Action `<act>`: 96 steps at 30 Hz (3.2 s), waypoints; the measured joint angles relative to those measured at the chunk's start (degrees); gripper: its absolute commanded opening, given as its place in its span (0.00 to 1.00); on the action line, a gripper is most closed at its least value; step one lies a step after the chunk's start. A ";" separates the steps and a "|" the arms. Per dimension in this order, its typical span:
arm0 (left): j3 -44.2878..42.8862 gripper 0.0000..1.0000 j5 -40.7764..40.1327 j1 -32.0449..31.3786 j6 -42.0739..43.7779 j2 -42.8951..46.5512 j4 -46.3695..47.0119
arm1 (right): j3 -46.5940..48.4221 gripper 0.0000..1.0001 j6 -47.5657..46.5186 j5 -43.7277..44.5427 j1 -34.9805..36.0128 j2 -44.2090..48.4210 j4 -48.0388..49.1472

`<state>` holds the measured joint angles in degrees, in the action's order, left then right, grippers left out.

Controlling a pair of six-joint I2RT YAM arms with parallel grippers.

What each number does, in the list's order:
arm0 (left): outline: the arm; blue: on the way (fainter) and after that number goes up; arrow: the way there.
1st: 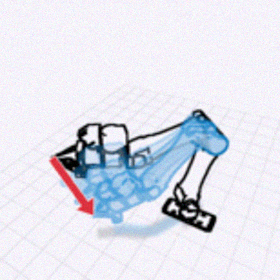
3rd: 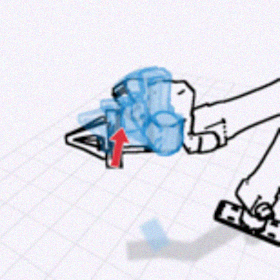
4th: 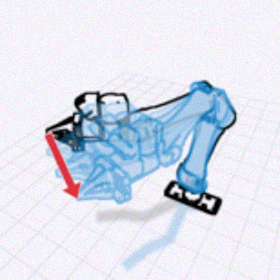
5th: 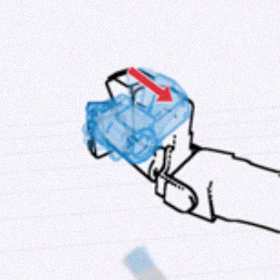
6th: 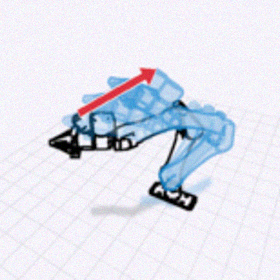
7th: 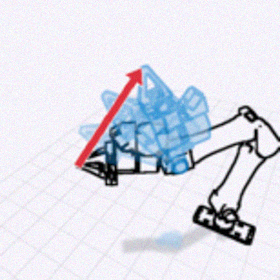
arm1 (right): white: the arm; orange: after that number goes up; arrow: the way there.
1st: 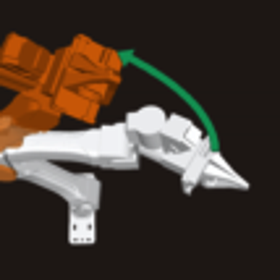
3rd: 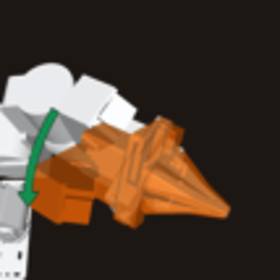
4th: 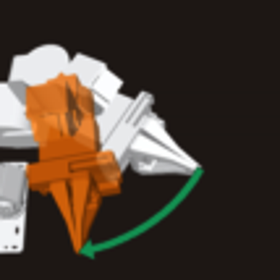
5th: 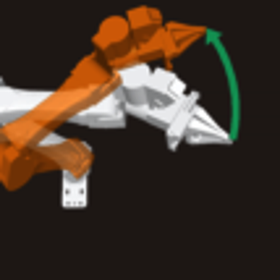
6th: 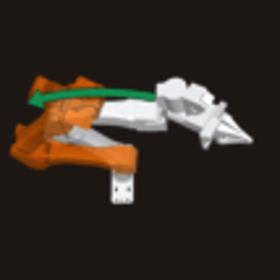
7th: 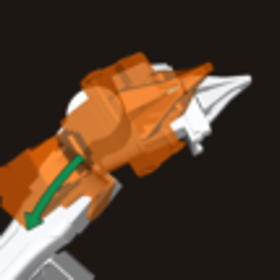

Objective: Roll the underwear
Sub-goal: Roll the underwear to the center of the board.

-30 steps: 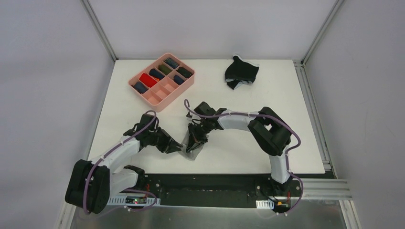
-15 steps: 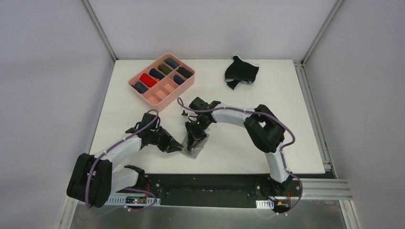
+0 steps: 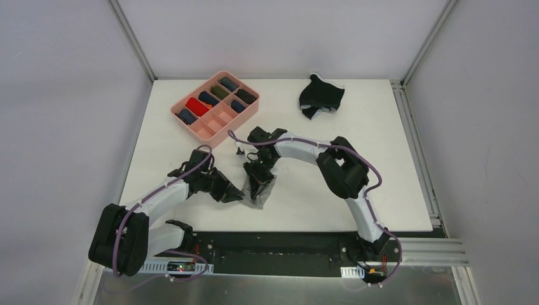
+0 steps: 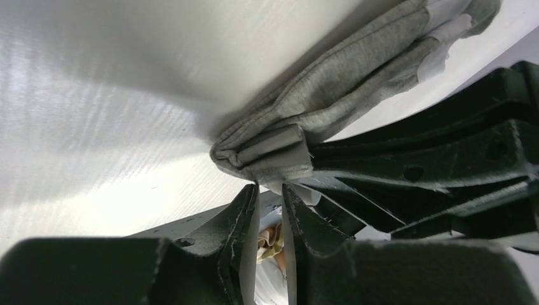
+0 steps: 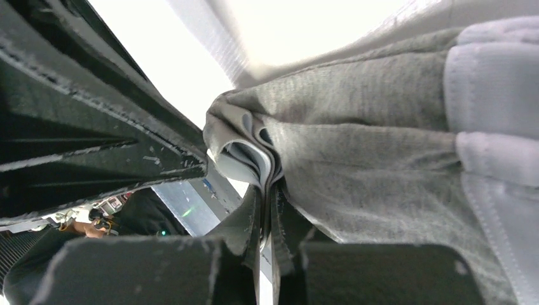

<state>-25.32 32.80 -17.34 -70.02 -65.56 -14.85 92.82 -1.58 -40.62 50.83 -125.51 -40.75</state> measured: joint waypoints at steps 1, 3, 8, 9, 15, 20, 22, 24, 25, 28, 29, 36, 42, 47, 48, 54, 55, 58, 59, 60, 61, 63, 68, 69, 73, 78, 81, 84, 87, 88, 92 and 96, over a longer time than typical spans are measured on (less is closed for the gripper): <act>-0.26 0.19 -0.07 -0.28 -0.11 0.00 0.00 | 0.22 0.00 -0.68 -0.02 -0.02 -0.33 -0.35; -0.87 0.18 -0.20 -0.57 -0.46 -0.02 0.02 | 0.87 0.00 -2.01 -0.04 -0.20 -0.98 -1.14; -2.47 0.17 -0.87 -1.16 -1.60 -0.57 0.63 | 3.13 0.00 -3.63 -0.35 -0.42 -2.73 -3.08; -2.62 0.17 -1.05 -1.46 -1.73 -0.85 0.87 | 3.50 0.00 -3.67 -0.48 -0.50 -3.15 -3.37; -2.62 0.18 -2.36 -2.34 -2.91 -1.18 1.14 | 3.87 0.00 -3.32 -1.64 -0.98 -3.93 -3.63; -2.47 0.16 -5.60 -3.30 -3.98 -3.02 2.95 | 2.16 0.00 -1.31 -2.80 -1.31 -3.87 -1.33; -2.12 0.16 -6.93 -3.63 -4.50 -4.31 3.96 | 1.16 0.03 -0.07 -3.61 -1.66 -3.67 -0.20; -1.97 0.15 -8.02 -3.76 -5.07 -5.46 4.79 | 0.24 0.13 1.14 -3.87 -1.84 -3.28 0.98; -1.90 0.15 -8.37 -4.02 -5.46 -5.86 5.22 | -0.33 0.19 1.84 -3.78 -1.84 -2.86 1.64; -1.53 0.15 -9.68 -4.09 -6.21 -6.10 6.21 | -2.19 0.34 4.13 -2.99 -1.81 -1.25 3.91; -1.22 0.15 -9.99 -4.09 -6.56 -6.12 6.49 | -2.89 0.37 4.90 -2.45 -1.81 -0.55 4.79; -0.24 0.15 -10.84 -4.07 -7.67 -6.23 7.41 | -8.98 0.50 11.08 4.00 -1.77 7.58 11.21; -0.24 0.14 -10.82 -4.07 -7.80 -6.80 7.69 | -24.83 0.50 19.76 13.25 -1.03 22.40 25.16; -0.26 0.14 -10.49 -4.07 -7.80 -7.67 8.17 | -37.79 0.50 25.94 25.27 3.56 32.04 35.71; -0.28 0.14 -10.40 -4.07 -7.80 -7.74 8.22 | -39.19 0.50 26.93 27.21 4.66 32.81 37.40; -0.31 0.13 -10.34 -4.07 -7.78 -7.80 8.24 | -41.53 0.41 30.49 34.58 9.46 33.18 43.67; -0.31 0.14 -10.34 -4.07 -7.78 -7.80 8.24 | -41.53 0.39 30.93 35.23 9.86 33.09 44.57; -0.31 0.14 -10.34 -4.07 -7.78 -7.80 8.22 | -41.51 0.32 31.69 36.46 10.01 32.46 46.31; -0.31 0.14 -10.34 -4.07 -7.78 -7.78 8.22 | -41.51 0.32 31.89 36.83 10.01 32.06 46.60; -0.31 0.14 -10.36 -4.07 -7.80 -7.72 8.20 | -41.51 0.32 32.06 37.16 10.01 31.67 46.75; -0.31 0.13 -10.36 -4.07 -7.78 -7.65 8.20 | -41.51 0.33 32.22 37.48 10.01 31.32 46.80; -0.31 0.14 -10.36 -4.07 -7.78 -7.58 8.17 | -41.51 0.37 32.46 38.42 10.01 31.04 46.71; -0.31 0.13 -10.38 -4.07 -7.78 -7.58 8.17 | -41.97 0.39 32.63 40.98 10.01 31.15 47.45; -0.31 0.13 -10.38 -4.07 -7.78 -7.58 8.15 | -42.18 0.38 32.63 41.29 10.01 31.21 47.41; -0.31 0.13 -10.38 -4.07 -7.78 -7.56 8.15 | -42.77 0.35 32.63 41.53 10.01 31.21 47.43; -0.31 0.13 -10.38 -4.07 -7.78 -7.50 8.13 | -43.54 0.21 32.96 41.51 10.01 31.26 48.04; -0.31 0.13 -10.38 -4.07 -7.78 -7.43 8.09 | -43.85 0.06 33.22 41.53 10.01 31.28 48.22; -0.31 0.13 -10.45 -4.09 -7.76 -7.06 7.72 | -43.91 0.00 33.44 41.94 10.03 31.28 48.24; -0.31 0.13 -10.75 -4.09 -7.61 -6.12 6.84 | -43.91 0.00 33.48 42.56 10.03 31.36 48.19; -0.31 0.13 -10.82 -4.09 -7.45 -5.73 6.47 | -43.89 0.00 33.44 42.73 10.08 31.36 48.17; -0.42 0.14 -10.95 -4.09 -6.67 -4.22 4.20 | -43.04 0.00 32.61 42.75 10.05 31.28 46.51; -1.40 0.14 -12.02 -4.09 -4.81 -3.50 1.11 | -38.34 0.00 32.04 42.62 9.84 29.16 42.38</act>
<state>-26.72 20.78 -21.43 -74.83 -69.06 -13.74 54.48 30.46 2.00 60.66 -96.36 1.63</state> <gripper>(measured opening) 0.133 0.012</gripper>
